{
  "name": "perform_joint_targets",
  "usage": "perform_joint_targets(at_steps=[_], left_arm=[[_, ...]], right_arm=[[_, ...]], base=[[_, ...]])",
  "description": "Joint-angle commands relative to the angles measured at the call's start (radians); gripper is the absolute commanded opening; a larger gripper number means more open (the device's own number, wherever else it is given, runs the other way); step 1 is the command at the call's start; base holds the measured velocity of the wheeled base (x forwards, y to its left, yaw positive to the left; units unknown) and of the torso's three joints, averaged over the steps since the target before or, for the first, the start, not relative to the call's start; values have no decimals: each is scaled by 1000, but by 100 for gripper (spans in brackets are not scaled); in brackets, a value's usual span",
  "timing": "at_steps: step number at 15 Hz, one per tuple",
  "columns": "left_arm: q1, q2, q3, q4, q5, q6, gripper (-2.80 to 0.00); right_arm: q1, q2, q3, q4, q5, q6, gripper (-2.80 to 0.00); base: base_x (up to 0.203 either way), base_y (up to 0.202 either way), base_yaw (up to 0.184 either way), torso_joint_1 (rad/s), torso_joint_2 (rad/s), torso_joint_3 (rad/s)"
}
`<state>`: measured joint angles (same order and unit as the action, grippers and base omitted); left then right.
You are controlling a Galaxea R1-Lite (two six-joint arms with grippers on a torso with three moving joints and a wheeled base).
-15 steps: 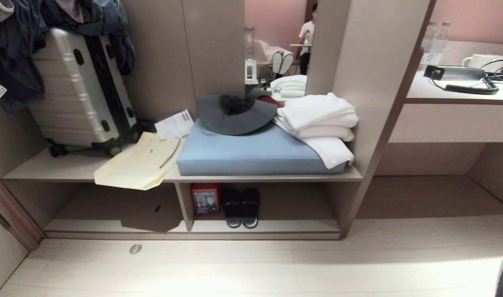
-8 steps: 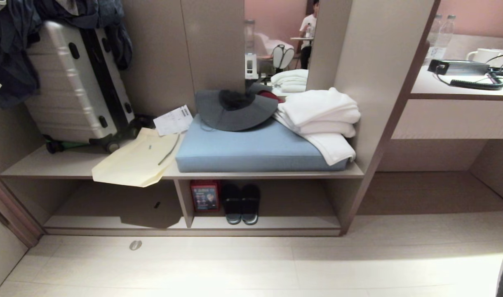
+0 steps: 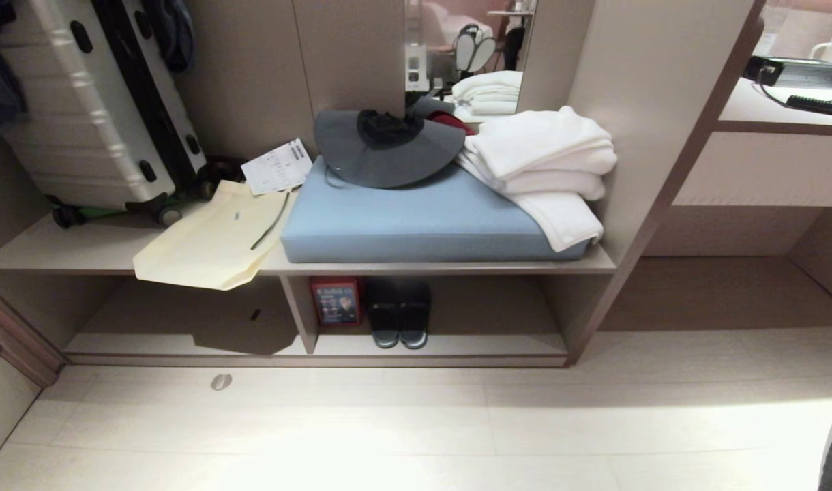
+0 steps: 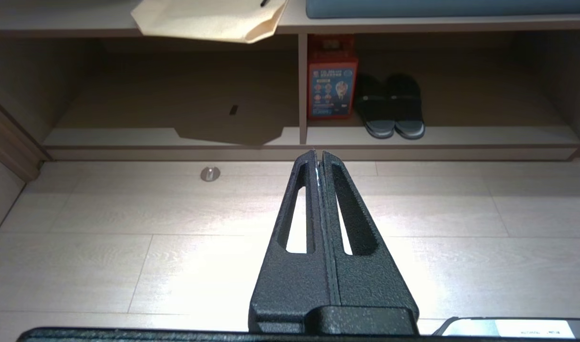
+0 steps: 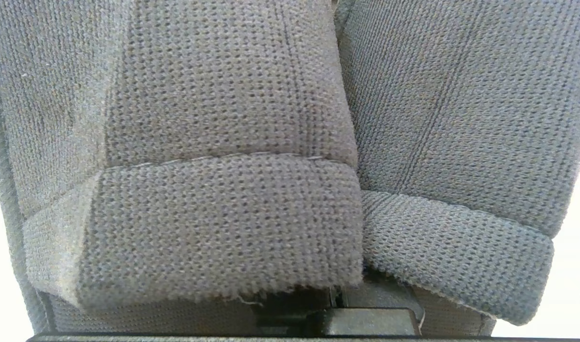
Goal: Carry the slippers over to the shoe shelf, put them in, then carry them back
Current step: Place the slippers into the shoe cabinet
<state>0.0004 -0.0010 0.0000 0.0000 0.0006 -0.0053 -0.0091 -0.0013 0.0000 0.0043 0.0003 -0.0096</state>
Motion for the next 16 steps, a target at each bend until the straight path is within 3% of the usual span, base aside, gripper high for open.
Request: perform_joint_targets(at_steps=[1,16], left_arm=[[1,1,2,-2,1,-2,-280],[1,1,2,0,1,-2,-280]], right_arm=[[0,0,0,0,1,-1,-280],[0,0,1,0,1,0,-280]], base=[[0,0,0,2,0,-199],[0,0,0,4,3,-197]])
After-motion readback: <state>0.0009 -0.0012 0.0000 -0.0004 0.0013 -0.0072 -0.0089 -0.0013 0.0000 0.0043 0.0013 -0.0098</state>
